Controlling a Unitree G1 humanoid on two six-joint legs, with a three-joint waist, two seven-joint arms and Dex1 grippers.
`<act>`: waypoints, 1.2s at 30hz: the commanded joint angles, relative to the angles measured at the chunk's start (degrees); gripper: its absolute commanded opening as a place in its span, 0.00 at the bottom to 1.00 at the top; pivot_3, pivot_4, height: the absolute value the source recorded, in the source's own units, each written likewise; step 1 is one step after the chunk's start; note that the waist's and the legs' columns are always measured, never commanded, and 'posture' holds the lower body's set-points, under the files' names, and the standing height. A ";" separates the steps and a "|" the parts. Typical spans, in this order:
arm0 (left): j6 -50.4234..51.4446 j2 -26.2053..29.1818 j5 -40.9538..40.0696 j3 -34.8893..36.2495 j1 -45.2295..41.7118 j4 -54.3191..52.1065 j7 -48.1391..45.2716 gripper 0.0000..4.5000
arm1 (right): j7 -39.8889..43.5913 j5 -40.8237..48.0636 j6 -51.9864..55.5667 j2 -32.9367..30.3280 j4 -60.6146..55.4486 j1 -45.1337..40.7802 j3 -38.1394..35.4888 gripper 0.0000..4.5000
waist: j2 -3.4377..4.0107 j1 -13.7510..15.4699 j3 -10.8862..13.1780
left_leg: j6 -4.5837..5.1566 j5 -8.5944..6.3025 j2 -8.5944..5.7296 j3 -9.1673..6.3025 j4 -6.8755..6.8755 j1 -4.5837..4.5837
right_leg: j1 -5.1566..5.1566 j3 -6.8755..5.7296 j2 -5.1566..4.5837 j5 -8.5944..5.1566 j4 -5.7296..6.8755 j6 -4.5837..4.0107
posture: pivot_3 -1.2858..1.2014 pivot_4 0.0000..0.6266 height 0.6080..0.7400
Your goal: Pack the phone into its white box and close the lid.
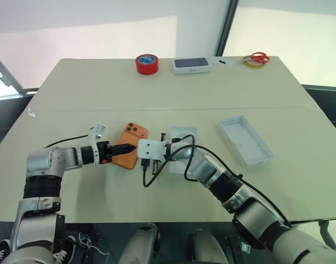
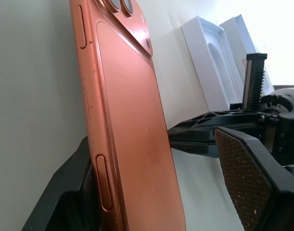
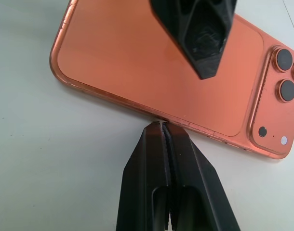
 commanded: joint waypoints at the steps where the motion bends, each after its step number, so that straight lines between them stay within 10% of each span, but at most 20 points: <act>1: 0.73 -0.61 0.10 0.75 -0.04 2.86 2.01 0.70 | -0.27 -0.65 -0.69 -0.13 -0.36 -0.84 -0.49 0.00 | 0.00 0.00 0.00 | -0.01 0.01 0.00 0.00 -0.01 0.00 | -0.01 0.00 0.00 0.00 0.00 0.00 | 0.52 0.24 1.00; 8: 4.06 -1.91 -2.67 2.99 0.11 3.29 3.42 0.01 | -0.40 -0.87 -0.78 -0.40 -0.66 -0.49 -0.71 0.00 | -0.05 0.04 -0.02 | -0.03 0.02 0.01 -0.02 -0.03 -0.01 | -0.02 0.00 0.02 0.00 0.00 0.00 | 0.52 0.24 1.00; 16: 9.60 -3.44 -9.46 11.99 0.28 2.11 5.87 0.00 | 6.45 12.84 2.57 -1.85 -11.58 3.10 -10.59 0.00 | -0.14 -0.06 0.07 | -0.05 0.03 0.01 -0.05 -0.04 -0.08 | -0.07 0.01 0.03 0.00 -0.07 0.00 | 0.52 0.24 1.00; 23: 8.18 -10.81 -15.42 24.73 2.07 -5.33 16.61 0.00 | 22.98 21.01 -4.88 -19.53 -27.14 11.19 -14.21 0.62 | -0.56 0.16 0.21 | -0.01 0.00 0.04 -0.10 -0.02 -0.16 | -0.03 -0.15 -0.04 0.00 -0.22 0.02 | 0.52 0.24 1.00; 36: 7.66 -19.07 -20.56 22.37 5.48 -20.50 25.50 0.00 | 23.18 21.04 -11.97 -29.90 -27.01 21.21 -16.79 0.62 | -0.74 0.05 0.33 | 0.05 -0.02 0.12 -0.02 0.00 -0.21 | 0.04 -0.16 -0.08 0.00 -0.43 0.01 | 0.52 0.24 1.00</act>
